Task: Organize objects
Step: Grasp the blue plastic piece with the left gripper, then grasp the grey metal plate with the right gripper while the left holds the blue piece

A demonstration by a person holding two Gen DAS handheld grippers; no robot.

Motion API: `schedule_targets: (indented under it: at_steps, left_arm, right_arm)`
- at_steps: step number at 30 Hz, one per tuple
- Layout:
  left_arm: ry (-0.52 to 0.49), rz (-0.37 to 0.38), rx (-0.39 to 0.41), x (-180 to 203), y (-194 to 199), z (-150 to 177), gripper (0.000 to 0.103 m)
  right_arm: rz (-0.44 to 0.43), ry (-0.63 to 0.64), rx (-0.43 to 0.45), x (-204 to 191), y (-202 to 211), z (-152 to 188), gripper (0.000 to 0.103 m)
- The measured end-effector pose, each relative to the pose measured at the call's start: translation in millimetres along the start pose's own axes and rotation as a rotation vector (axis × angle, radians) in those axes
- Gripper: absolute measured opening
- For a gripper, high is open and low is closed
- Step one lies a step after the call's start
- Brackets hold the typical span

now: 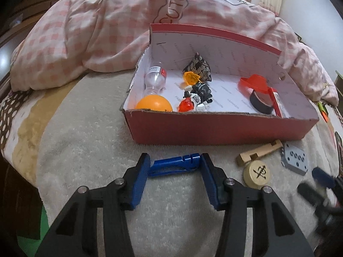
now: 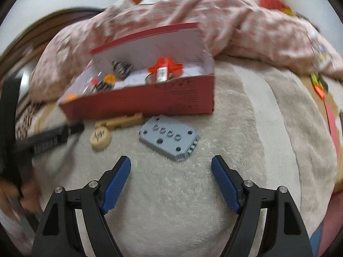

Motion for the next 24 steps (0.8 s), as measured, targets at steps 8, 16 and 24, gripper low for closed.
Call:
schedule_targets:
  at_steps: [8, 16, 24]
  left_arm:
    - [0.02, 0.034, 0.011, -2.0, 4.7, -5.3, 0.048]
    - [0.016, 0.032, 0.016, -2.1, 2.1, -2.8, 0.048]
    - [0.012, 0.027, 0.014, -1.0, 1.1, -2.3, 0.048]
  right_arm:
    - [0.127, -0.06, -0.067, -2.0, -20.4, -22.3, 0.085]
    - [0.226, -0.029, -0.098, -4.2, -36.2, -22.0, 0.087]
    - [0.2, -0.001, -0.066, -0.1, -29.2, -17.7, 0.075]
Point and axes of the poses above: each gripper's, at about its wrist camera, not at the fingertips, and y roughly against the way its jaws point, x to its right, z to its underside, the point moved 10 cm from there along -y, roughly the way its jaws point, and after that the axes turned 3 degrees about y, right-handed, at the moved point
